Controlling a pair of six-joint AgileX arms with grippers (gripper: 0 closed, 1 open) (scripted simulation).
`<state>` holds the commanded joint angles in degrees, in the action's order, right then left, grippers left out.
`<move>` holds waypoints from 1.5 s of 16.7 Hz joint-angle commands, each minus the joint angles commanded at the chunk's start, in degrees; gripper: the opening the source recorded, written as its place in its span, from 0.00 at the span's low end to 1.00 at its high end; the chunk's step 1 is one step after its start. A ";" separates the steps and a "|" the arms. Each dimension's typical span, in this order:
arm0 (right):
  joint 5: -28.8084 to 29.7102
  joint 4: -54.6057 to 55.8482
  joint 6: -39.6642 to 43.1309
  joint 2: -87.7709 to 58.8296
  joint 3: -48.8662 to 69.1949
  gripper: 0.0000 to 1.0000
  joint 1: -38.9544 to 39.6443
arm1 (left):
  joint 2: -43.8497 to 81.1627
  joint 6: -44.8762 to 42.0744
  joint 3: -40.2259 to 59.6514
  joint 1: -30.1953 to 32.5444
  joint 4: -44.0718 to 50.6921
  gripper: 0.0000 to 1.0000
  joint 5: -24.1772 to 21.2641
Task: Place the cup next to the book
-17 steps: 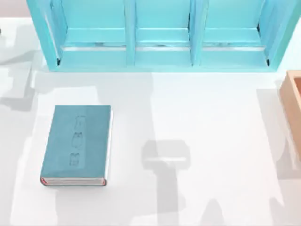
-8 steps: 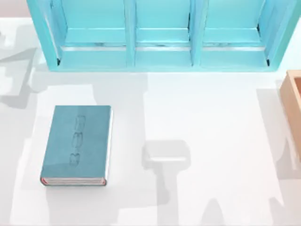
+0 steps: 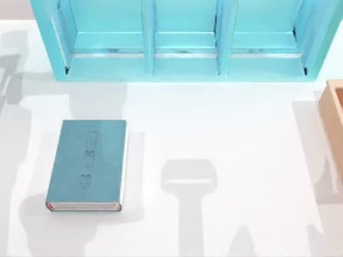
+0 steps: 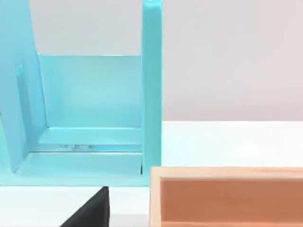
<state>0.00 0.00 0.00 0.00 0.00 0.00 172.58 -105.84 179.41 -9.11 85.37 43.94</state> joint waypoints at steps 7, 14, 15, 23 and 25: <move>0.00 0.00 0.00 0.00 0.00 1.00 0.00 | 9.02 -4.78 10.80 -3.53 -1.52 1.00 -0.94; 0.00 0.00 0.00 0.00 0.00 1.00 0.00 | 9.02 -4.78 10.80 -3.53 -1.52 0.62 -0.94; 0.00 0.00 0.00 0.00 0.00 1.00 0.00 | 9.02 -4.78 10.80 -3.53 -1.52 0.55 -0.94; 0.00 0.00 0.00 0.00 0.00 1.00 0.00 | 9.02 -4.78 10.80 -3.53 -1.52 0.00 -0.94; 0.00 0.00 0.00 0.00 0.00 1.00 0.00 | 9.02 -4.78 10.80 -3.53 -1.52 0.00 -0.94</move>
<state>0.00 0.00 0.00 0.00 0.00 0.00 181.60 -110.62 190.20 -12.64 83.85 42.99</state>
